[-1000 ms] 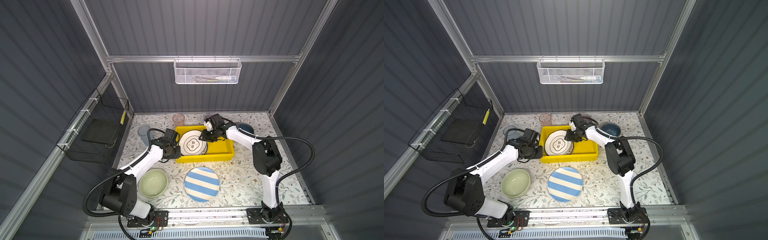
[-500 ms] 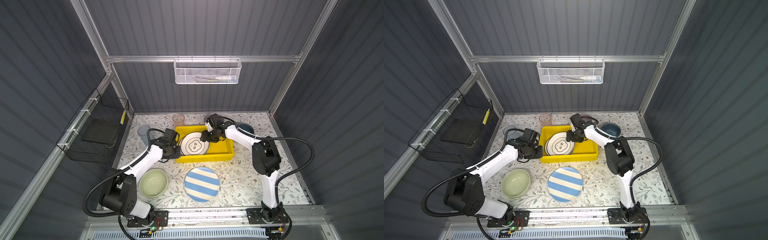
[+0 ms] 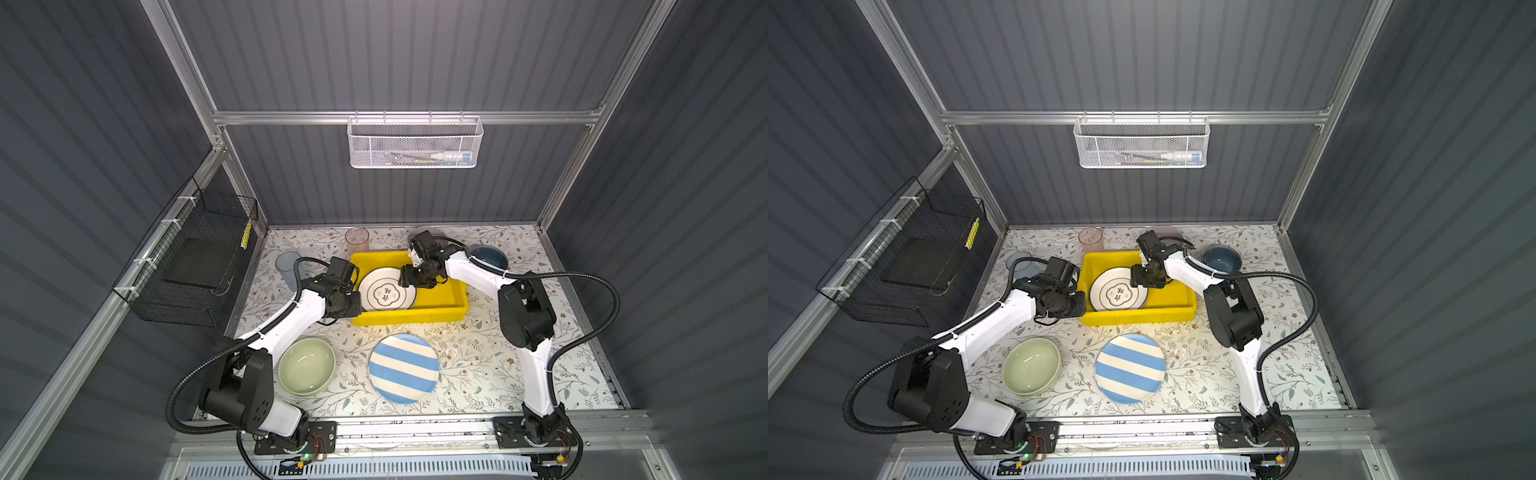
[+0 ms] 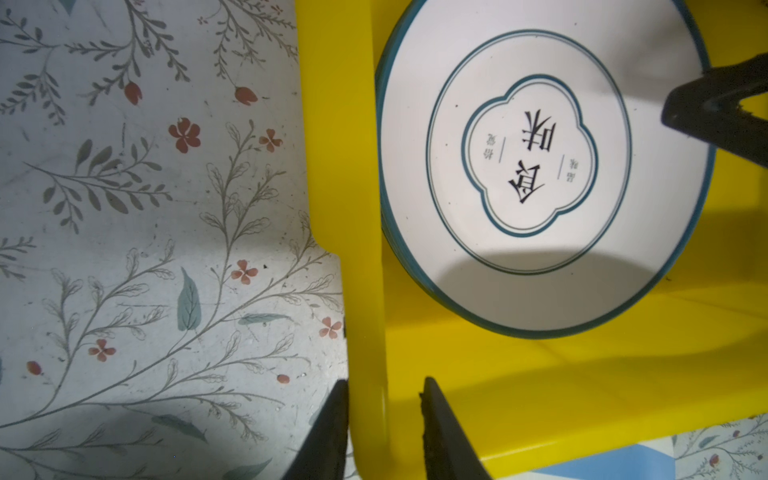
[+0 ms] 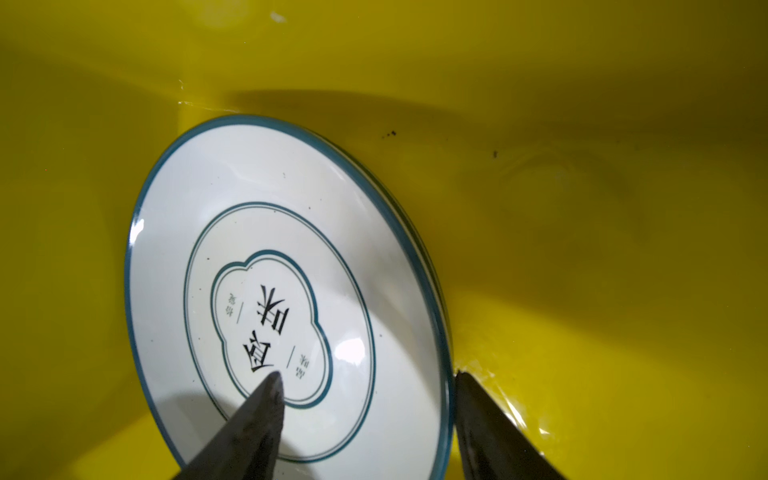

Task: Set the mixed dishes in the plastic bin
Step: 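Lower the white cloud-print plate into the bin with the right gripper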

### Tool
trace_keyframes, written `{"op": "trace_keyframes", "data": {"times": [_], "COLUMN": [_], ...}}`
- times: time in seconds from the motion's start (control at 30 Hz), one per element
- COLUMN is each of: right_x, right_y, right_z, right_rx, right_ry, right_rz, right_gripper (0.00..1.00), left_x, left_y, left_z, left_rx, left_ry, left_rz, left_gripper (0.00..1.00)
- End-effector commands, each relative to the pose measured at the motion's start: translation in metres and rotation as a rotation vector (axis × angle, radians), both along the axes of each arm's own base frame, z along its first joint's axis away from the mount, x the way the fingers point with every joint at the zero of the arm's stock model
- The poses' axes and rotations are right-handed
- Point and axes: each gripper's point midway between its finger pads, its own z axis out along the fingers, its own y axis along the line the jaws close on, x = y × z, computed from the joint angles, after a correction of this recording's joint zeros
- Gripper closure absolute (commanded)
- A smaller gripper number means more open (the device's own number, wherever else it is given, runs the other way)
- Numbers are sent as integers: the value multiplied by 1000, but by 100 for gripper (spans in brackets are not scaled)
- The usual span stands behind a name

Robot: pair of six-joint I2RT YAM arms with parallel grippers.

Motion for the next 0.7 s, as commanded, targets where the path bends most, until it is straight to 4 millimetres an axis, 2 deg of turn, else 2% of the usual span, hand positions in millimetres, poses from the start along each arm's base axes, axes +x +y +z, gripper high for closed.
{"op": "trace_keyframes", "data": {"times": [0.0, 0.23, 0.37, 0.47, 0.57, 0.67], "right_x": [-1, -3, -2, 0, 2, 2], "right_y": [6, 5, 2, -3, -11, -21], "right_z": [3, -1, 5, 15, 29, 46], "right_rx": [1, -5, -18, -37, -49, -42], "right_ry": [2, 10, -7, -38, -70, -87], "right_rz": [15, 15, 11, 10, 19, 12], "right_gripper": [33, 32, 31, 29, 27, 26], "left_x": [-3, -4, -4, -3, -4, -6], "left_y": [-6, -7, -7, -5, 0, 3], "left_z": [3, 4, 10, 18, 25, 31], "left_rx": [-39, -45, -46, -40, -23, -13], "left_ry": [10, 11, 4, -11, -29, -44], "left_rz": [-12, -15, -15, -17, -18, -24], "left_gripper": [68, 68, 66, 63, 54, 49]}}
